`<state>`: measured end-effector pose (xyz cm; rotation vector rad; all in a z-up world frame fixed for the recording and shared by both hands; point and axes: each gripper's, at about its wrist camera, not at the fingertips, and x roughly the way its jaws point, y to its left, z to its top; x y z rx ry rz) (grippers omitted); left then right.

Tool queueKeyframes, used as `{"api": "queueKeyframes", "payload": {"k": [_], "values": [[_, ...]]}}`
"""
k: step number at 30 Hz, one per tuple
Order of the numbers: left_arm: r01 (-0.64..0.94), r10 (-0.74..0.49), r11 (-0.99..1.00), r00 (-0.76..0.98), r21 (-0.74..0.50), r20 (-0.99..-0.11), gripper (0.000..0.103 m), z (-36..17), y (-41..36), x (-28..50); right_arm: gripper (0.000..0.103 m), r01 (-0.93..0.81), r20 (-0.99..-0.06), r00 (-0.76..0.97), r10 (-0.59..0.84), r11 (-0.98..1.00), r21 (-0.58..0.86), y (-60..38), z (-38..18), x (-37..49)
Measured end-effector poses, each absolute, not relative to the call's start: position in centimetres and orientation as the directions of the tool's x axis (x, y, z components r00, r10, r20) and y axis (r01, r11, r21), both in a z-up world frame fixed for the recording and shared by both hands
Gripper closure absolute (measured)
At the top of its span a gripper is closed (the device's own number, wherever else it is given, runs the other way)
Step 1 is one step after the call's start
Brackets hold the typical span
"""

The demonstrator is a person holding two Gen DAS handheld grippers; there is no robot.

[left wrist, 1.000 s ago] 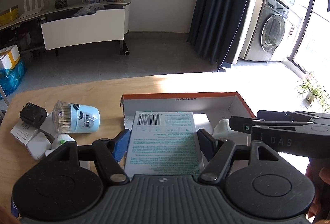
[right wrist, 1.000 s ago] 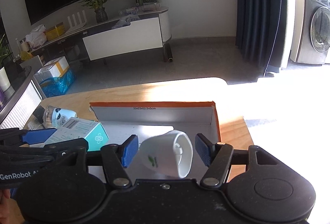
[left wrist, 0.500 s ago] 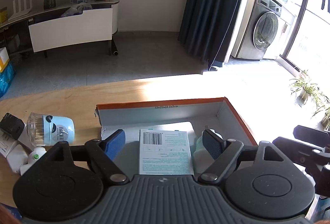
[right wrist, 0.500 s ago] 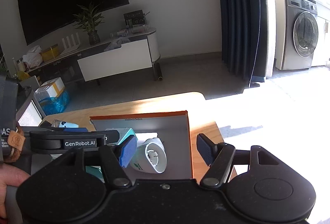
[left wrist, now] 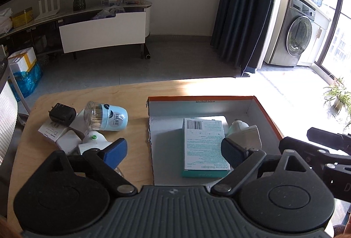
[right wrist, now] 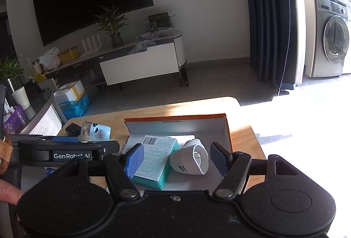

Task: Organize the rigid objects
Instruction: 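Lower the teal box into the tray and open the left gripper, then grasp the blue toothpick tin with the left gripper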

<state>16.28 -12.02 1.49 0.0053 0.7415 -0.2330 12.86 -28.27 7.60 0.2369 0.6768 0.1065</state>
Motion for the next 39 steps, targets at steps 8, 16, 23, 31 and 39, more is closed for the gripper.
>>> {"api": "queueKeyframes", "payload": {"k": [8, 16, 23, 31, 39], "values": [[0.18, -0.185, 0.981, 0.733, -0.077, -0.655, 0.008, 2.1, -10.5, 14.5, 0.019, -0.052, -0.597, 0.778, 0.196, 0.967, 0.25, -26.7, 8.5, 11.9], [0.147, -0.16, 0.986, 0.745, -0.074, -0.648, 0.008, 2.2, -8.6, 13.4, 0.018, -0.091, -0.599, 0.767, 0.232, 0.962, 0.257, -24.8, 8.8, 11.5], [0.105, -0.135, 0.991, 0.751, -0.085, -0.647, 0.008, 2.1, -6.4, 12.5, 0.018, -0.14, -0.607, 0.746, 0.274, 0.956, 0.26, -22.4, 8.7, 11.5], [0.07, -0.112, 0.993, 0.753, -0.091, -0.649, 0.008, 1.9, -4.4, 11.9, 0.018, -0.19, -0.614, 0.725, 0.312, 0.947, 0.258, -20.0, 8.6, 11.5], [0.043, -0.095, 0.995, 0.756, -0.094, -0.648, 0.008, 1.8, -2.7, 11.3, 0.018, -0.226, -0.62, 0.708, 0.338, 0.94, 0.255, -18.1, 8.5, 11.5]]}}
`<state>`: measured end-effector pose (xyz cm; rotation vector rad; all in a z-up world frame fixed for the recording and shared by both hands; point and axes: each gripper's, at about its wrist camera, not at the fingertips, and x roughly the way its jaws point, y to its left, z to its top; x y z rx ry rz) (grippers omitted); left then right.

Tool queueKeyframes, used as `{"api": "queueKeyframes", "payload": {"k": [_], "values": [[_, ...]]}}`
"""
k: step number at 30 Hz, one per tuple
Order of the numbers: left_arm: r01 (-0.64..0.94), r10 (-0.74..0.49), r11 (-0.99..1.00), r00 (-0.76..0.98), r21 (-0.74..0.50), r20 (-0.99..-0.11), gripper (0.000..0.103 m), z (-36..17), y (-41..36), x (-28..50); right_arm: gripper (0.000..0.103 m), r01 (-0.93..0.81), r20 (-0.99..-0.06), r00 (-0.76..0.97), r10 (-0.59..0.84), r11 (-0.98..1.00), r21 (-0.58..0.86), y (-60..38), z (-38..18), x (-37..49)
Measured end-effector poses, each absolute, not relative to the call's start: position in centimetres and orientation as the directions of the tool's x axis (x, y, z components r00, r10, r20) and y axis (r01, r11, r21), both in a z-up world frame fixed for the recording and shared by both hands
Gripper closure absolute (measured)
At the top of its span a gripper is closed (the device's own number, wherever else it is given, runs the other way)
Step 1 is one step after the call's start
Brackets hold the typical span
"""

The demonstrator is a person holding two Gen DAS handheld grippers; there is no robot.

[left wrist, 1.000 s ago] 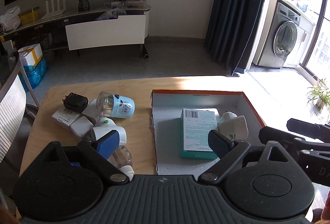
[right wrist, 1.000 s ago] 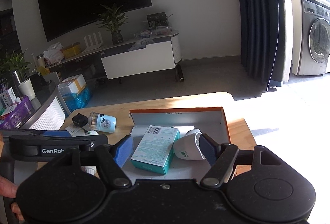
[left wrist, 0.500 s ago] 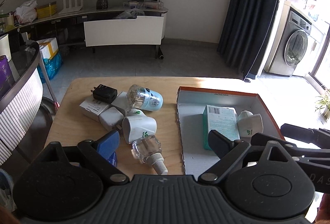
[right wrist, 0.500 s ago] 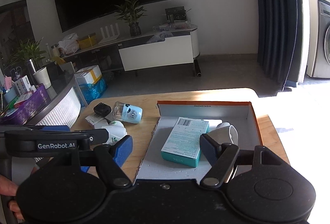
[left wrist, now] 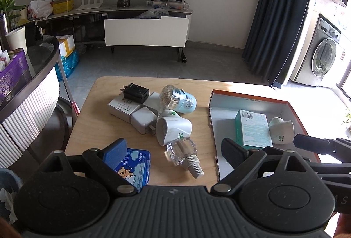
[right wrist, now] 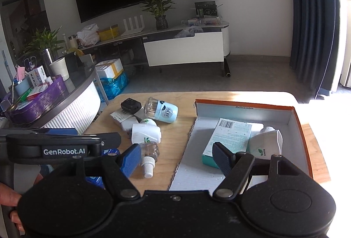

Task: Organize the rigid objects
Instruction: 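Grasp the blue toothpick tin with the left gripper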

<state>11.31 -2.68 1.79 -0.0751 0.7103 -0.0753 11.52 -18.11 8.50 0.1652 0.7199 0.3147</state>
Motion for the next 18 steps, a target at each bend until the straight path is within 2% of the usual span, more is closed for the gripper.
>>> {"api": "queueKeyframes", "payload": {"k": [18], "values": [[-0.028, -0.058, 0.993, 0.744, -0.118, -0.666, 0.008, 0.4, 1.9, 10.1, 0.018, -0.306, -0.642, 0.661, 0.389, 0.921, 0.242, -14.5, 7.9, 11.5]]}}
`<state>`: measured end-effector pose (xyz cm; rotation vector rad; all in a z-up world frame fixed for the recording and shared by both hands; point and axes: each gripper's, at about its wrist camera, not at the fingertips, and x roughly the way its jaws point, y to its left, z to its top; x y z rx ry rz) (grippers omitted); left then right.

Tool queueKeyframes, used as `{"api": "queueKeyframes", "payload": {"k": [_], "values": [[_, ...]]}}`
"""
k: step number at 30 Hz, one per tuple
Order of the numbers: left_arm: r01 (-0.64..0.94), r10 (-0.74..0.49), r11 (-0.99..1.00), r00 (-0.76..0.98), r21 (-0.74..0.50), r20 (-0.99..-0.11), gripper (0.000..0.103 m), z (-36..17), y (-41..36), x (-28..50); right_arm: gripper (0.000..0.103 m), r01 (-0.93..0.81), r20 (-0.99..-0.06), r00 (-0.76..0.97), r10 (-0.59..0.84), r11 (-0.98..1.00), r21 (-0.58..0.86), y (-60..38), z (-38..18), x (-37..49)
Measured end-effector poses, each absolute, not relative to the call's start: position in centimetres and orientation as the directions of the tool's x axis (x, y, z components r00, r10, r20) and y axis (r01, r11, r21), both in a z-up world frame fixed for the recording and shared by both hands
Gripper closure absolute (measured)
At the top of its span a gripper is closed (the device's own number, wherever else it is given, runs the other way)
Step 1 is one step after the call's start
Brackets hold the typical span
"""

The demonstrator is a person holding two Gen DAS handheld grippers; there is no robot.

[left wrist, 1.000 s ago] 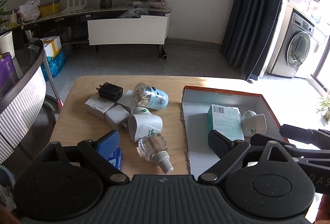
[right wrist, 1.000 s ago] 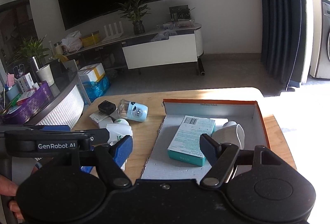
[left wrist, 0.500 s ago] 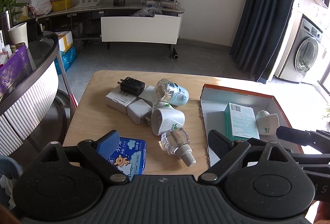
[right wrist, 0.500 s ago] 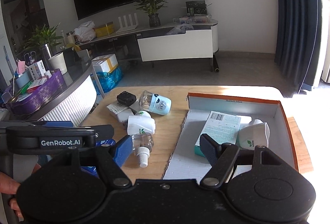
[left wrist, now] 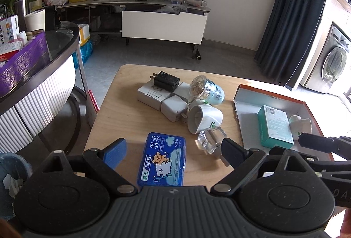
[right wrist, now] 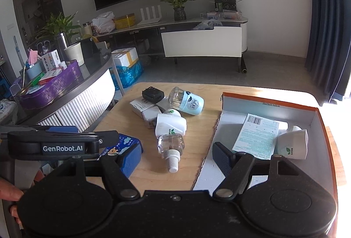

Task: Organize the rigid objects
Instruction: 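Grasp the blue toothpick tin with the left gripper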

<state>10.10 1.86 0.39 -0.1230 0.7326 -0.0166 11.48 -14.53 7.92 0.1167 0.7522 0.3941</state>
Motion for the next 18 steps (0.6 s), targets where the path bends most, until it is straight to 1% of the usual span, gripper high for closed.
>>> {"api": "queueKeyframes", "payload": {"k": [8, 18], "values": [[-0.082, -0.022, 0.99, 0.707, -0.113, -0.707, 0.008, -1.3, 3.9, 10.0, 0.018, -0.305, -0.654, 0.647, 0.392, 0.919, 0.248, -14.6, 7.3, 11.5], [-0.061, -0.023, 0.994, 0.681, -0.088, -0.732, 0.008, -3.6, 3.1, 11.7, 0.018, -0.297, -0.669, 0.634, 0.388, 0.921, 0.253, -14.8, 6.4, 11.7]]}}
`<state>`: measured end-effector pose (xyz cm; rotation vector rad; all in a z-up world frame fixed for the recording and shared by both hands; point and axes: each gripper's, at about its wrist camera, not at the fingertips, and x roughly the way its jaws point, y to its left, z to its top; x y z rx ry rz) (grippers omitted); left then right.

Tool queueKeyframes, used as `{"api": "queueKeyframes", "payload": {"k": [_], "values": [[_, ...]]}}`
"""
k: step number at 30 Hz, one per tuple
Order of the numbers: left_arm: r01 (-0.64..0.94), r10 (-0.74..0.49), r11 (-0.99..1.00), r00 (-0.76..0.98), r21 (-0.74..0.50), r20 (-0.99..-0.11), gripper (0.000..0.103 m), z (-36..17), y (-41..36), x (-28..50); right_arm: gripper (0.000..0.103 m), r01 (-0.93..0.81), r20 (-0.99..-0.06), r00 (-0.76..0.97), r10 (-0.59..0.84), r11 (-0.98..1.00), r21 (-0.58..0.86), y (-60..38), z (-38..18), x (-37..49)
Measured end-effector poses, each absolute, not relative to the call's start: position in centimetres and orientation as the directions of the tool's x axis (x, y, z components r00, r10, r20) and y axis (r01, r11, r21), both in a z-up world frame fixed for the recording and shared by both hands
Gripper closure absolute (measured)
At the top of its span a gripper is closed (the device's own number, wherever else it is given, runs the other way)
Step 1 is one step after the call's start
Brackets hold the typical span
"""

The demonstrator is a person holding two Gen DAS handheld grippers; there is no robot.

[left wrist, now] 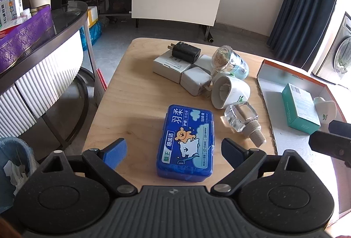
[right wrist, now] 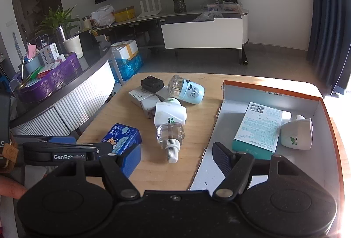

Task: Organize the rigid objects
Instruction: 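Grasp the blue toothpick tin with the left gripper, then lift the blue tin with the left gripper while the right gripper grasps the glass bottle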

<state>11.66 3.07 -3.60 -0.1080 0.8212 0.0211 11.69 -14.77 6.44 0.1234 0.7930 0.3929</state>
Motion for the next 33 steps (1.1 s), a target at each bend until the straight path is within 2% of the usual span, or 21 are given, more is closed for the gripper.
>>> {"api": "queueKeyframes", "payload": {"k": [3, 9, 11, 22, 29, 32, 33], "values": [[-0.04, -0.017, 0.997, 0.668, -0.059, -0.744, 0.01, -5.0, 2.5, 12.9, 0.018, -0.293, -0.678, 0.627, 0.384, 0.922, 0.252, -14.7, 6.1, 11.8], [-0.03, -0.029, 0.997, 0.663, -0.066, -0.748, 0.026, -6.3, 2.6, 14.2, 0.018, -0.287, -0.689, 0.617, 0.38, 0.924, 0.252, -14.8, 5.4, 12.1], [-0.016, -0.023, 0.999, 0.682, -0.046, -0.731, 0.041, -6.3, 2.5, 14.1, 0.018, -0.285, -0.695, 0.61, 0.381, 0.924, 0.256, -14.7, 5.1, 12.4], [-0.047, -0.032, 0.994, 0.713, -0.094, -0.701, 0.04, -4.6, 4.2, 11.9, 0.018, -0.363, -0.715, 0.542, 0.442, 0.89, 0.275, -11.4, 2.7, 16.5], [-0.074, -0.025, 0.991, 0.73, -0.115, -0.683, 0.04, -3.6, 5.1, 11.6, 0.02, -0.376, -0.762, 0.509, 0.4, 0.9, 0.222, -8.6, 0.0, 20.2], [-0.082, -0.024, 0.989, 0.731, -0.123, -0.682, 0.04, -3.7, 5.3, 11.8, 0.028, -0.383, -0.779, 0.492, 0.39, 0.9, 0.208, -7.8, -0.9, 21.2], [-0.085, -0.024, 0.988, 0.731, -0.126, -0.682, 0.04, -3.7, 5.4, 11.9, 0.039, -0.38, -0.785, 0.488, 0.382, 0.903, 0.203, -7.6, -1.2, 21.5]]}}
